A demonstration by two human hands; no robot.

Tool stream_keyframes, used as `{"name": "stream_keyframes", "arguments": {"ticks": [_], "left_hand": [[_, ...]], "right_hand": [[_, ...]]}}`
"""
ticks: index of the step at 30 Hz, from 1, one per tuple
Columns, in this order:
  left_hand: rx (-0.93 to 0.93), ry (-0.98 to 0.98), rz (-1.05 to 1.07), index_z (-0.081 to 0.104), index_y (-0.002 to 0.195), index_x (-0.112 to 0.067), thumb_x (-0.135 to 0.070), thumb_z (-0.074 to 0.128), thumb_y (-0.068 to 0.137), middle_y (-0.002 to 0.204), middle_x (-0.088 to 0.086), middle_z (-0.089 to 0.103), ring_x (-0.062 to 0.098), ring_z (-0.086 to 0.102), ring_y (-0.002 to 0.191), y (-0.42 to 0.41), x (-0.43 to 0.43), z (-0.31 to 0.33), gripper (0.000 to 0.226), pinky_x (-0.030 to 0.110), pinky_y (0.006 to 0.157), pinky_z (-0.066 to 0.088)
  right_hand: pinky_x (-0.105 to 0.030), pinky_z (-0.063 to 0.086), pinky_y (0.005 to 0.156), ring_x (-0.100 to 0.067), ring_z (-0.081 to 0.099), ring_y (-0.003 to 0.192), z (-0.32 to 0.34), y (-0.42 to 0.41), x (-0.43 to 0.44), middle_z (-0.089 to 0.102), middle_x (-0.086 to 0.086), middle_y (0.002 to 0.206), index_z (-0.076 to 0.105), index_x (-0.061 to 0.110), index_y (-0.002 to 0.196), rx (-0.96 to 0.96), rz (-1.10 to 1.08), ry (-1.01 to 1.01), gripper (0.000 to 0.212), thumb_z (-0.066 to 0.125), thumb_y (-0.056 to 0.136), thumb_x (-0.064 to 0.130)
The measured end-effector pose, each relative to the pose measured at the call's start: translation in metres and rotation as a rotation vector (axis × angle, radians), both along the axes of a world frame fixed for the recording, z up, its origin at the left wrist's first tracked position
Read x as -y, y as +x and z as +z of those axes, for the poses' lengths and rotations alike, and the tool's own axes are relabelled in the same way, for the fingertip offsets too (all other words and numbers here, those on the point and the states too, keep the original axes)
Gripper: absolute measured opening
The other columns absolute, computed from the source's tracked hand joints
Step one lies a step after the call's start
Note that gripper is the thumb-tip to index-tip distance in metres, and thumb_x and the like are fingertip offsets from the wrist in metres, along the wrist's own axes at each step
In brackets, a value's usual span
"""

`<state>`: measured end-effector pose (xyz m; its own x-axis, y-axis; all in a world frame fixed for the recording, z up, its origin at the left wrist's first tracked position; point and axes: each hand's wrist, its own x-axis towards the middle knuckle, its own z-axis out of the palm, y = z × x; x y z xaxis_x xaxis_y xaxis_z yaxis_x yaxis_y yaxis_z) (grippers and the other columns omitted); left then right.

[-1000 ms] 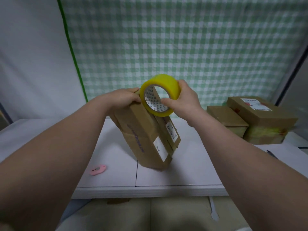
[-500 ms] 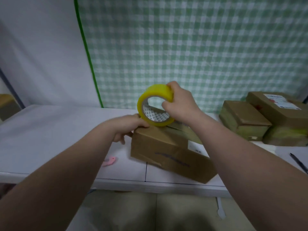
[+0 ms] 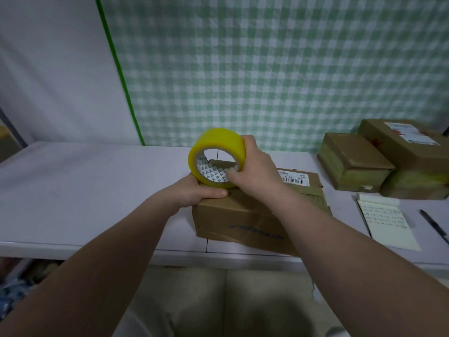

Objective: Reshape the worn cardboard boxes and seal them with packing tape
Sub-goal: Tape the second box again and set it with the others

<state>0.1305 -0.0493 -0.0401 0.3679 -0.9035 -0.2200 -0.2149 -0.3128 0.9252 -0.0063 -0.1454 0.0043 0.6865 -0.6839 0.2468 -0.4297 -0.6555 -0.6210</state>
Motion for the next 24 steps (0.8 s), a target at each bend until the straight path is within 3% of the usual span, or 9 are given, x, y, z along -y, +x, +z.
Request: {"name": "stream_keyframes", "arguments": {"ticks": [3,6,9,13,17,19,21,24], "left_hand": [[0.078,0.055,-0.026,0.053,0.132,-0.026,-0.043,0.088,0.054,0.124,-0.007,0.063,0.011,0.058,0.113,0.004,0.003,0.002,0.086,0.020,0.089,0.046],[0.145,0.134,-0.011,0.035,0.142,-0.034,-0.057,0.085,0.050,0.133,-0.008,0.049,0.015,0.051,0.119,0.008,0.004,0.005,0.108,0.029,0.097,0.044],[0.183,0.182,-0.011,0.031,0.136,-0.045,-0.059,0.081,0.059,0.129,0.000,0.043,0.019,0.052,0.111,0.007,0.001,0.008,0.093,0.032,0.089,0.048],[0.215,0.202,-0.027,0.032,0.135,-0.046,-0.050,0.074,0.072,0.129,0.000,0.036,0.018,0.049,0.109,0.007,0.003,0.008,0.076,0.028,0.081,0.046],[0.330,0.232,-0.051,0.031,0.138,-0.043,-0.053,0.071,0.074,0.134,-0.001,0.031,0.017,0.039,0.113,0.006,0.005,0.013,0.077,0.029,0.083,0.041],[0.465,0.255,-0.067,0.032,0.138,-0.041,-0.066,0.071,0.065,0.143,-0.002,0.030,0.022,0.038,0.121,0.005,0.007,0.017,0.087,0.035,0.092,0.041],[0.711,0.314,-0.083,0.035,0.138,-0.040,-0.088,0.061,0.047,0.151,-0.001,0.026,0.029,0.026,0.136,0.006,0.013,0.022,0.106,0.050,0.108,0.028],[0.981,0.312,-0.140,0.035,0.142,-0.036,-0.080,0.059,0.063,0.158,-0.005,0.016,0.029,0.005,0.146,-0.015,0.027,0.035,0.093,0.064,0.110,0.005]], "right_hand": [[-0.039,0.049,0.069,-0.028,0.058,0.083,-0.003,-0.002,0.000,0.054,-0.003,0.088,0.037,0.021,0.118,-0.018,-0.048,0.004,0.045,0.063,0.081,0.021],[-0.037,0.046,0.065,-0.027,0.055,0.081,0.007,-0.013,0.009,0.052,-0.001,0.088,0.040,0.022,0.116,-0.015,-0.086,-0.052,0.043,0.062,0.080,0.017],[-0.035,0.044,0.063,-0.027,0.057,0.082,0.018,-0.040,0.032,0.056,-0.002,0.093,0.044,0.025,0.116,-0.015,-0.176,-0.094,0.043,0.063,0.079,0.017],[-0.044,0.053,0.073,-0.027,0.057,0.093,0.032,-0.090,0.060,0.061,0.001,0.107,0.048,0.030,0.115,-0.075,-0.333,-0.201,0.039,0.061,0.080,0.019],[-0.044,0.051,0.071,-0.031,0.051,0.103,0.026,-0.118,0.073,0.052,0.007,0.091,0.055,0.025,0.115,0.010,-0.416,-0.202,0.035,0.059,0.081,0.015],[-0.037,0.041,0.072,-0.033,0.047,0.108,0.015,-0.120,0.076,0.059,-0.005,0.102,0.058,0.018,0.114,0.029,-0.413,-0.234,0.032,0.057,0.082,0.013],[-0.034,0.033,0.071,-0.034,0.046,0.105,0.006,-0.120,0.076,0.060,-0.010,0.101,0.059,0.014,0.112,0.068,-0.416,-0.203,0.029,0.054,0.083,0.010],[-0.034,0.032,0.068,-0.033,0.047,0.101,0.000,-0.121,0.075,0.054,-0.003,0.085,0.059,0.016,0.108,0.140,-0.465,-0.116,0.026,0.053,0.084,0.009]]}}
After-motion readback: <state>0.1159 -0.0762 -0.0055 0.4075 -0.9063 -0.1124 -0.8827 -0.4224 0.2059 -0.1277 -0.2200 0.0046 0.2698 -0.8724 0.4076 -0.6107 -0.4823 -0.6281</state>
